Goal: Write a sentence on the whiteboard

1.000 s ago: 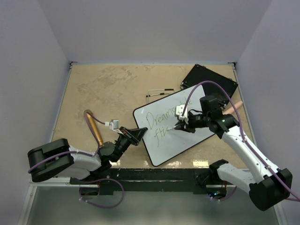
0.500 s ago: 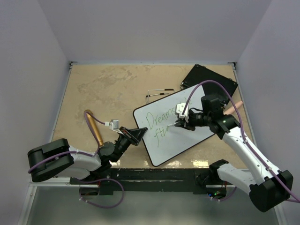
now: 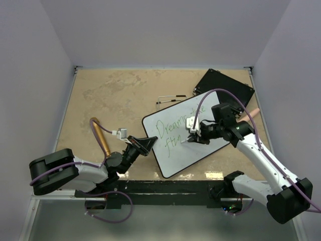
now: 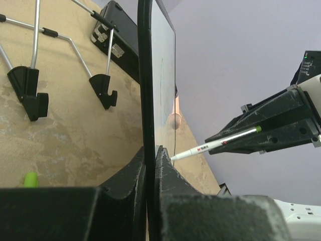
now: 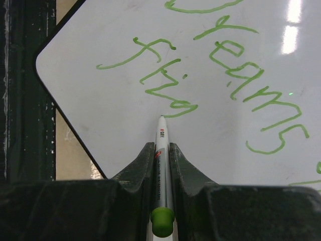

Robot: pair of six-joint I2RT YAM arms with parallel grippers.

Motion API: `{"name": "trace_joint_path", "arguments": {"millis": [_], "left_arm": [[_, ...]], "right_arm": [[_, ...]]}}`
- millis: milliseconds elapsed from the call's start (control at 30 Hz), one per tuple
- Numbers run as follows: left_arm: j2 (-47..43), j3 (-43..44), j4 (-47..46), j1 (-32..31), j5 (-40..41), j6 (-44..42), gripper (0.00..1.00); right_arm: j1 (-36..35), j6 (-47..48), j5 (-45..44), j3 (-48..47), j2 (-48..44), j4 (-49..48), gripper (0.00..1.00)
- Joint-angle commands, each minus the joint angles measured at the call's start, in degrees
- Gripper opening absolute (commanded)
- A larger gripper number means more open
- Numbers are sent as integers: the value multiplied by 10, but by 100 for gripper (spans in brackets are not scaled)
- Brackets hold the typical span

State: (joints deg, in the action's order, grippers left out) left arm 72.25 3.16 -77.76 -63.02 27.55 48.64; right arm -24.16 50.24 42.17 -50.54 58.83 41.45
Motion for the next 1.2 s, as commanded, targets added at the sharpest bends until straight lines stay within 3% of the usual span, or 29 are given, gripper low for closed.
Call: {"name": "trace_joint_path", "arguments": {"millis": [0,167,400,767,1167], "left_arm": [[-1,-5,-17,0,0,-90,0],[1,-3,-17,0,0,-91,0],[-1,-4,-17,0,-1,-90,0],[-10,-9,-13,1,0,-92,0],[-27,-14,-1,0,1,-95,0]], "right_arm": [[-22,38,-16,-8,16,35,0],[-67,31,-28,-8,30,29,0],[-77,-15,-24,-25,23,-27,0],[17,30,74,-85,-22,50,0],[68,-25,77,-42,-53,-17,0]]}}
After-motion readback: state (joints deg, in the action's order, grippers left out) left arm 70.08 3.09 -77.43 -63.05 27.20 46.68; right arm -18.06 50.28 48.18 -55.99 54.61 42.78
